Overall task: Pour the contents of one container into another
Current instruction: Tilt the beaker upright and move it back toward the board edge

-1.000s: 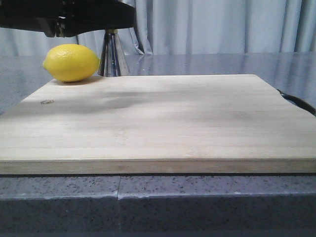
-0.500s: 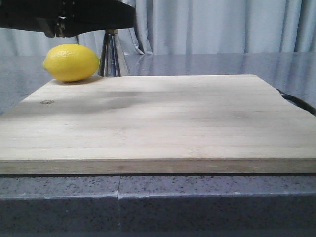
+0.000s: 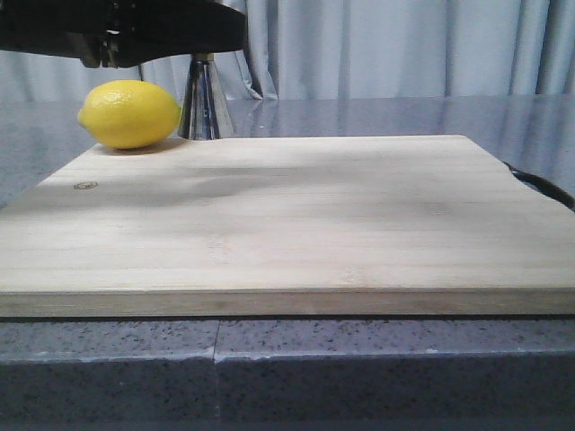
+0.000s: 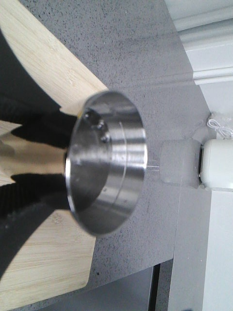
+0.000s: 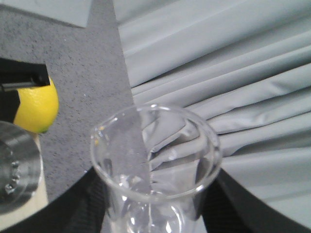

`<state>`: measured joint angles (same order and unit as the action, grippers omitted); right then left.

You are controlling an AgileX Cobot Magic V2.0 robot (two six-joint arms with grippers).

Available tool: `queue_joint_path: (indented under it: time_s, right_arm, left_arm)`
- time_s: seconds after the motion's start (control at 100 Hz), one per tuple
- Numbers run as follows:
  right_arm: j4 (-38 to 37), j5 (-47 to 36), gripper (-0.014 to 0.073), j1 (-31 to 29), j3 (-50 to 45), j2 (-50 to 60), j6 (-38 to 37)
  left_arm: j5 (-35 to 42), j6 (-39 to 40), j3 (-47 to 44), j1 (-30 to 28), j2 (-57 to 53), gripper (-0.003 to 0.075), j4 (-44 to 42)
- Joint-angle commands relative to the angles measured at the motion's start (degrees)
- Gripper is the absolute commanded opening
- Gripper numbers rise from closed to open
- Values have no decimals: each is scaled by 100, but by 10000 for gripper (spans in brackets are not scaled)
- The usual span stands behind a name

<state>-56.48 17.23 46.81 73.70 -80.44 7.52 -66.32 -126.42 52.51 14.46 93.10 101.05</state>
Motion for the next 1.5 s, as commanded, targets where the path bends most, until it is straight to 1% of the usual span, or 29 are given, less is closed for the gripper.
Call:
queue_joint_path:
  time_s: [0.0,0.18,0.3,0.41,0.51,0.65,0.73,0.86,0.98,1.09,1.2,1.31,1.49]
  right_arm:
    - [205,-143,332,-15,232,176,-425]
    - [231,-201,332,-64,232,246,-1776]
    - [256,-224,332,-334,232,410,-2772]
    - [301,-315,332,-828,48,654,-3647]
    - [433,-597,332,-1364,-370,990,-4064]
    - [563,-1319,332,-2160,-1255,1426,-4534]
    - [563,-1975,332,-2649,-1799,1593,-4791]
    - [563,-3133,332,-3311,-2689,1665,-4814]
    - [563,-4227,332,-3749,-3217,1596,-4814]
    - [497,-4930,332,-4166,-3486,1402,-4801]
    - [280,-5493,332,-4434,-3560,1137,-4758]
    - [203,-6010,332,-4556,-3560,833,-4659]
    - [96,-6312,332,-4556,-3560,347,-4158]
  left_arm:
    - [-569,34,178,58,-253,228,487]
    - [-569,34,178,58,-253,228,487]
    - [-569,34,178,58,-253,228,487]
    - [-569,34,178,58,-253,228,487]
    - [-569,34,178,58,-253,228,487]
    - [-569,34,178,58,-253,228,487]
    - [-569,34,178,58,-253,228,487]
    - [-569,34,178,58,-253,228,487]
    - [-569,34,178,58,-253,228,487]
    - [-569,34,178,58,-253,228,487]
    - [-569,34,178,58,-253,228,487]
    - [-569,34,178,58,-253,228,487]
    - [-569,34,178,58,-253,228,487]
